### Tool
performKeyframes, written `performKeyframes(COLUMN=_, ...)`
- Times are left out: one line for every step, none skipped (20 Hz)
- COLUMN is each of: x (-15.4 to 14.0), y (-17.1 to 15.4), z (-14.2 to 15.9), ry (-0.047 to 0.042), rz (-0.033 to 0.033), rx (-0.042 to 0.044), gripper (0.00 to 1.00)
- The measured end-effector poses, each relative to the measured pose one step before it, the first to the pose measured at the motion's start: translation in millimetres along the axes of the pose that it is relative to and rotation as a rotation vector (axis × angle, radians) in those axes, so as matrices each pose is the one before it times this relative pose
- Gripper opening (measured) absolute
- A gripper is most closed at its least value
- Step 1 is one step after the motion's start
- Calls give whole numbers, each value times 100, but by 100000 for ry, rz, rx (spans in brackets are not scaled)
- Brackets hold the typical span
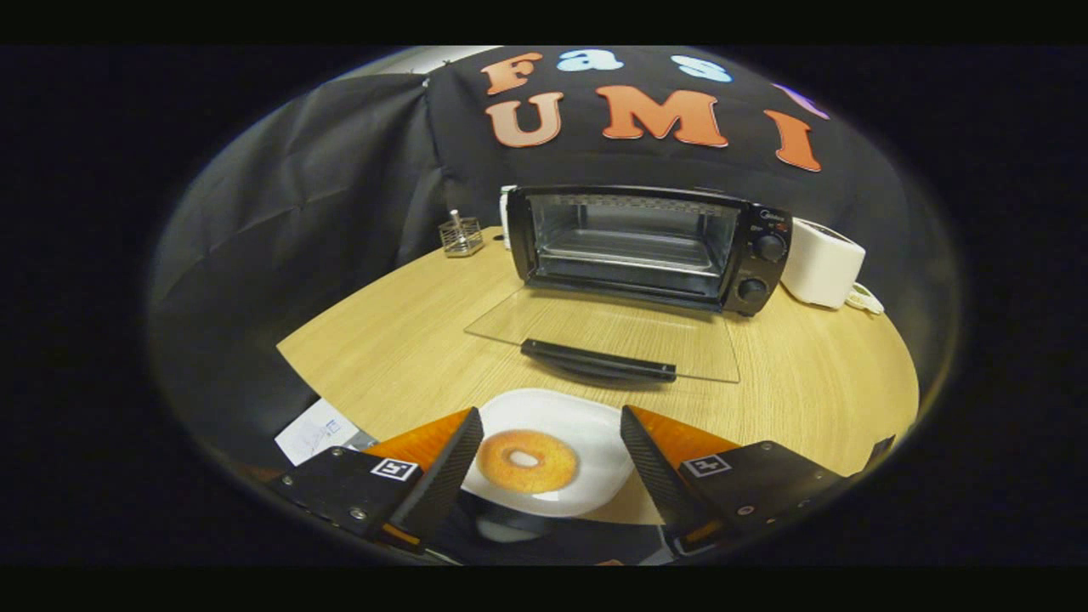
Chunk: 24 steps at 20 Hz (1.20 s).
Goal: Open the toaster oven, put the food inside, and close the toaster oven door.
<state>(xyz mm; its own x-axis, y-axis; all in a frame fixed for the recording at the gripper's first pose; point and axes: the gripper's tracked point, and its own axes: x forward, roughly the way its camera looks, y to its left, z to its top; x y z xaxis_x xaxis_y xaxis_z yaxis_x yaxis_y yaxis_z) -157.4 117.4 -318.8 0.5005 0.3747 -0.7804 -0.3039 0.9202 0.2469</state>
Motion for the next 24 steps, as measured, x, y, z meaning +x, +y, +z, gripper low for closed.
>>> performKeyframes(x=-219, y=145, z=-599, ry=994, rz=235, rx=-825, gripper=97)
performKeyframes(x=-157, y=291, z=-750, ry=1352, rz=711, rx=-417, gripper=97)
performKeyframes(x=86, y=315, z=-530, ry=1285, rz=904, rx=-124, gripper=97)
performKeyframes(x=51, y=292, z=-467, ry=713, rz=865, rx=-86, gripper=97)
performKeyframes(x=127, y=270, z=-299, ry=740, rz=660, rx=86, gripper=97)
performKeyframes(x=177, y=373, z=-360, ry=806, rz=900, rx=-254, gripper=96)
performKeyframes(x=253, y=219, z=-292, ry=932, rz=257, rx=-534, gripper=94)
performKeyframes(x=275, y=-29, z=-510, ry=1577, rz=-607, rx=-526, gripper=92)
performKeyframes(x=244, y=-326, z=-207, ry=728, rz=-2060, rx=-1151, gripper=90)
performKeyframes(x=99, y=-274, z=-248, ry=599, rz=-1716, rx=-965, gripper=89)
performKeyframes(x=178, y=-34, z=-91, ry=66, rz=-794, rx=-435, gripper=88)
performKeyframes(x=159, y=153, z=8, ry=-201, rz=-258, rx=273, gripper=83)
performKeyframes(x=117, y=60, z=166, ry=-804, rz=-199, rx=1086, gripper=81)
performKeyframes(x=124, y=-47, z=-55, ry=-88, rz=-218, rx=1258, gripper=79)
performKeyframes(x=-42, y=43, z=-6, ry=-107, rz=-205, rx=1275, gripper=76)
performKeyframes(x=167, y=22, z=53, ry=-427, rz=-167, rx=1038, gripper=68)
performKeyframes(x=103, y=-62, z=28, ry=-196, rz=-151, rx=1346, gripper=63)
performKeyframes(x=6, y=-160, z=22, ry=-609, rz=-188, rx=1217, gripper=53)
performKeyframes(x=-109, y=-152, z=89, ry=-261, rz=-135, rx=1923, gripper=47)
performKeyframes(x=55, y=22, z=57, ry=-567, rz=204, rx=2243, gripper=41)
performKeyframes(x=5, y=-130, z=286, ry=-1079, rz=-29, rx=2333, gripper=37)
performKeyframes(x=-77, y=-111, z=505, ry=-2088, rz=277, rx=2813, gripper=32)
performKeyframes(x=-213, y=-23, z=778, ry=-2645, rz=947, rx=3236, gripper=31)
performKeyframes(x=-64, y=254, z=727, ry=-2635, rz=1505, rx=3106, gripper=30)
